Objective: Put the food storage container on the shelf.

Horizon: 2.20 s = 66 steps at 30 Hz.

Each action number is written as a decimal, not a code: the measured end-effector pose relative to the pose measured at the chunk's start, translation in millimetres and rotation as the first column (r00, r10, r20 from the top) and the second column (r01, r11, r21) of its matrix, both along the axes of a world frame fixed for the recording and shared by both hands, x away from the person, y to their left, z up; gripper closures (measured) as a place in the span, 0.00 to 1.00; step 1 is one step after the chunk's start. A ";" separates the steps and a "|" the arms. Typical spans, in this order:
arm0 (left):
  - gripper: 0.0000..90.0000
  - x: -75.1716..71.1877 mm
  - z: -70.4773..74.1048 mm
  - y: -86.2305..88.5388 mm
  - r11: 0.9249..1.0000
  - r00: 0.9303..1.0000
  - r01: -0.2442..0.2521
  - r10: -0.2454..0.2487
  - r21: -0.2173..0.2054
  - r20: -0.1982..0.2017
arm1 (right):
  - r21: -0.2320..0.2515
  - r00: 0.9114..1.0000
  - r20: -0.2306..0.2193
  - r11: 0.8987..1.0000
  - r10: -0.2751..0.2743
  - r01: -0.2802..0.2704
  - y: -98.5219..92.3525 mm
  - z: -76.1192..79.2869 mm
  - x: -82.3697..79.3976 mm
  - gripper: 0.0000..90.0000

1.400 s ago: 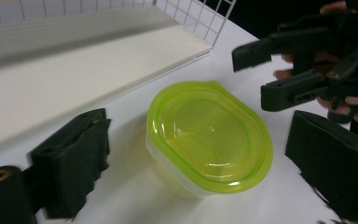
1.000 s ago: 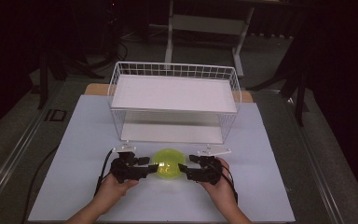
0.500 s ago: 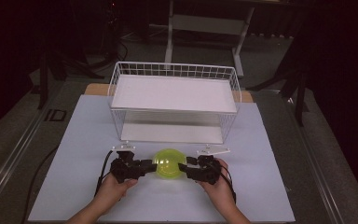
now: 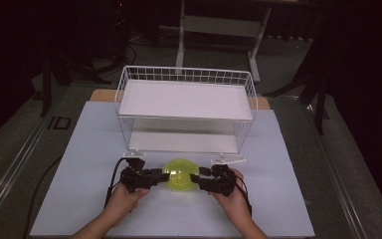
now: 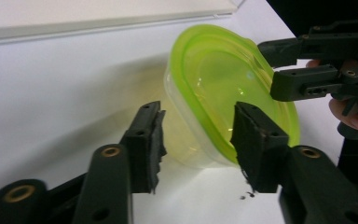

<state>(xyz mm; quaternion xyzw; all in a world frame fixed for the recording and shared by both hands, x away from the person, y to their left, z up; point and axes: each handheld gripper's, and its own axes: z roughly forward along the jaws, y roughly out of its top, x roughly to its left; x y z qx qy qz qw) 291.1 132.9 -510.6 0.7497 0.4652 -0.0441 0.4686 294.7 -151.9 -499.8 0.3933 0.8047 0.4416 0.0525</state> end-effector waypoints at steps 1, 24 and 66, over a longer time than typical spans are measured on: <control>0.68 -0.2 0.7 -1.1 1.000 1.000 0.002 -0.002 -0.001 0.001 | 0.001 1.000 -0.001 1.000 0.002 -0.002 0.0 0.0 -0.2 0.58; 0.91 -17.7 16.1 -9.1 0.999 0.998 -0.025 0.024 0.019 0.051 | 0.026 0.996 -0.010 0.996 -0.085 0.085 -0.6 16.7 -7.5 0.88; 0.91 61.9 11.1 -11.0 0.990 0.978 -0.137 0.139 -0.026 0.155 | 0.043 0.968 0.043 0.968 -0.249 0.247 12.7 23.0 66.6 0.87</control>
